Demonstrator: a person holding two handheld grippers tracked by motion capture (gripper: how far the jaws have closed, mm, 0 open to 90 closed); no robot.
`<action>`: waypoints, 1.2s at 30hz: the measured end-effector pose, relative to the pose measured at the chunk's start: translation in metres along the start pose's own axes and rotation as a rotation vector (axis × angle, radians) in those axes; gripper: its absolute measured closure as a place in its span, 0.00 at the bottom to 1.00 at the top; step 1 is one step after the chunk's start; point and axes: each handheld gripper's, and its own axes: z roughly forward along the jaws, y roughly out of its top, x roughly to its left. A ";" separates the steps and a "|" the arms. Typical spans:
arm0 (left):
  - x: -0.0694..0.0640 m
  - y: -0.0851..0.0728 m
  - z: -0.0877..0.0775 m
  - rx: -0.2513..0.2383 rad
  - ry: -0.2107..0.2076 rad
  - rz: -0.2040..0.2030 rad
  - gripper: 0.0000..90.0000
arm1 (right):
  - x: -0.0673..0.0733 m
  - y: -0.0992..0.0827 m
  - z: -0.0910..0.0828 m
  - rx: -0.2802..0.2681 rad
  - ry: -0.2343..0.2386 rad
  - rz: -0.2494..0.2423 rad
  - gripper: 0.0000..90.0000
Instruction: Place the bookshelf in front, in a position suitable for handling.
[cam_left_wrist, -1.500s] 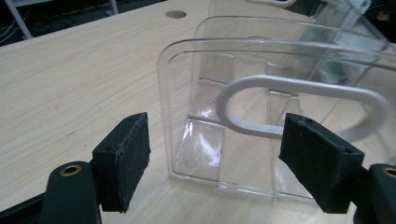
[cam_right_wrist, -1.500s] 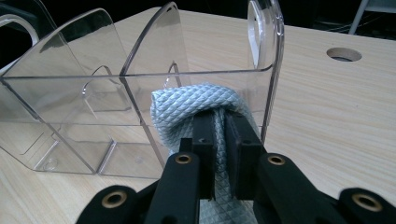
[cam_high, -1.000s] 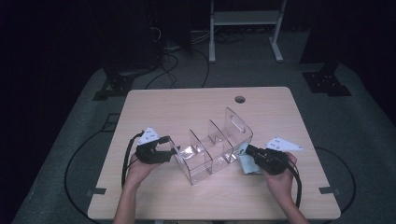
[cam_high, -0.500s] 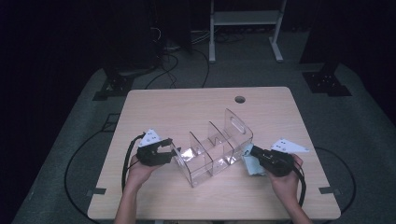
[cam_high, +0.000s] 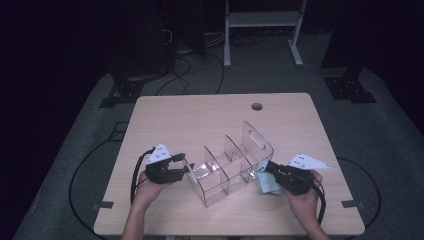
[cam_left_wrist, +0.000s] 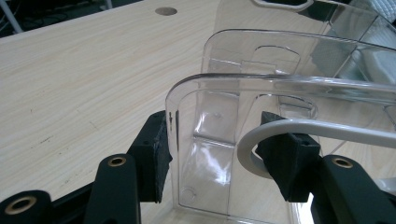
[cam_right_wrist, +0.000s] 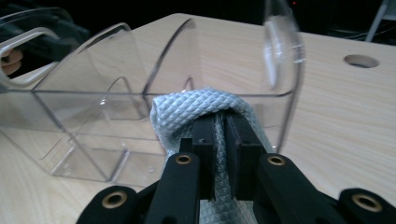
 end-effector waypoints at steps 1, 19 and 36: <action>-0.001 0.000 0.000 0.001 0.001 -0.001 0.50 | -0.004 0.001 -0.002 -0.007 -0.021 0.011 0.92; -0.003 -0.001 0.000 -0.006 0.006 -0.002 0.50 | -0.018 0.002 -0.002 -0.018 -0.067 0.012 0.92; -0.002 -0.002 0.000 -0.012 -0.001 -0.004 0.50 | -0.003 -0.004 0.008 0.022 -0.010 -0.025 0.91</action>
